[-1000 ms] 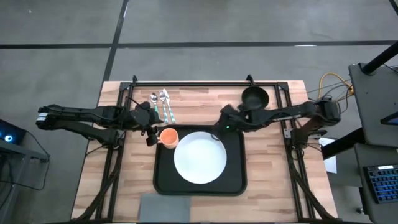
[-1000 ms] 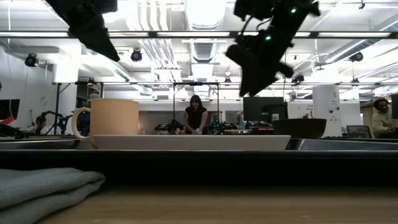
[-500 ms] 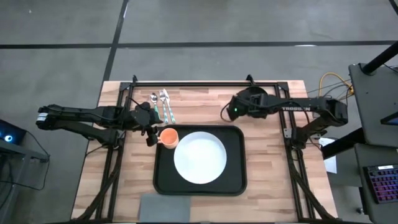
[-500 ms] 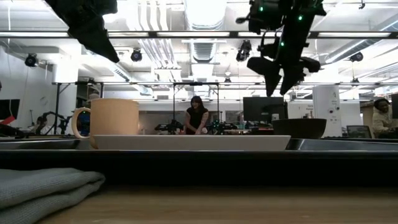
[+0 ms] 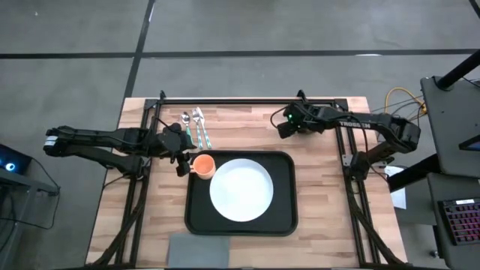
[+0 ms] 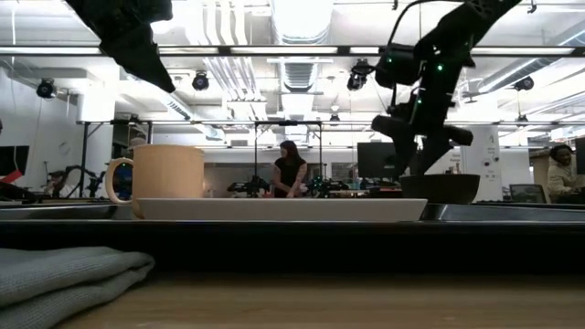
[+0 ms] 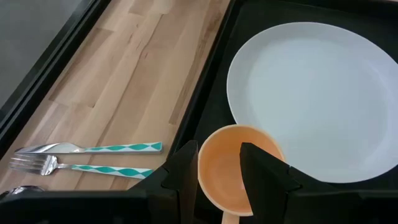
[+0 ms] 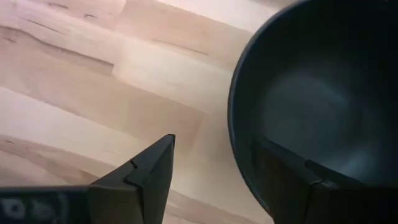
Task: Set up tray
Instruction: Put the black bowl on the white plate
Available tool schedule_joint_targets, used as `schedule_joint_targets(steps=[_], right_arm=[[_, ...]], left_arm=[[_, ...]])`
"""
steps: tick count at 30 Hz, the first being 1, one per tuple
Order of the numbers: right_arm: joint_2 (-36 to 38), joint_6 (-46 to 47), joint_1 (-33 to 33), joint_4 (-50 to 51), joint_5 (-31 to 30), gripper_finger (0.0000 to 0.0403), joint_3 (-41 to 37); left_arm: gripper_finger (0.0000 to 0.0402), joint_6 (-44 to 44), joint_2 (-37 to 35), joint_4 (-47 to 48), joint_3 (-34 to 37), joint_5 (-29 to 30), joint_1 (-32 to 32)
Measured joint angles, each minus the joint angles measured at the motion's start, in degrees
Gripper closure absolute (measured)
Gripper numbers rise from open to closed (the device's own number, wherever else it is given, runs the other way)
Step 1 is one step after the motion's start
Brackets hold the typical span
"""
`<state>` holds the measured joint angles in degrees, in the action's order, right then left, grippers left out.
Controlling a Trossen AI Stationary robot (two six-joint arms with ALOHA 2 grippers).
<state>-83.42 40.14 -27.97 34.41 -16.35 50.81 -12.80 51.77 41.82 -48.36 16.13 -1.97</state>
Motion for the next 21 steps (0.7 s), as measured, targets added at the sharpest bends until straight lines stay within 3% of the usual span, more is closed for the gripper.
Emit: schedule_joint_targets(steps=[10,13,17,21], right_arm=[[0.02,-1.8,-2.79,-0.5,-0.37,0.0215,-3.93],[0.04,-3.03,-2.86,-0.5,-0.27,0.0262,-3.96],[0.04,-3.75,-2.83,-0.12,-0.17,0.037,-3.87],[0.51,-3.87,-1.41,2.73,-0.38,0.0392,-2.28]], left_arm=[[0.03,0.0,0.0,0.0,0.0,0.04,0.0],[0.03,0.0,0.0,0.0,0.0,0.06,-0.01],[0.03,0.0,0.0,0.0,0.0,0.06,-0.01],[0.03,0.0,0.0,0.0,0.0,0.08,0.0]])
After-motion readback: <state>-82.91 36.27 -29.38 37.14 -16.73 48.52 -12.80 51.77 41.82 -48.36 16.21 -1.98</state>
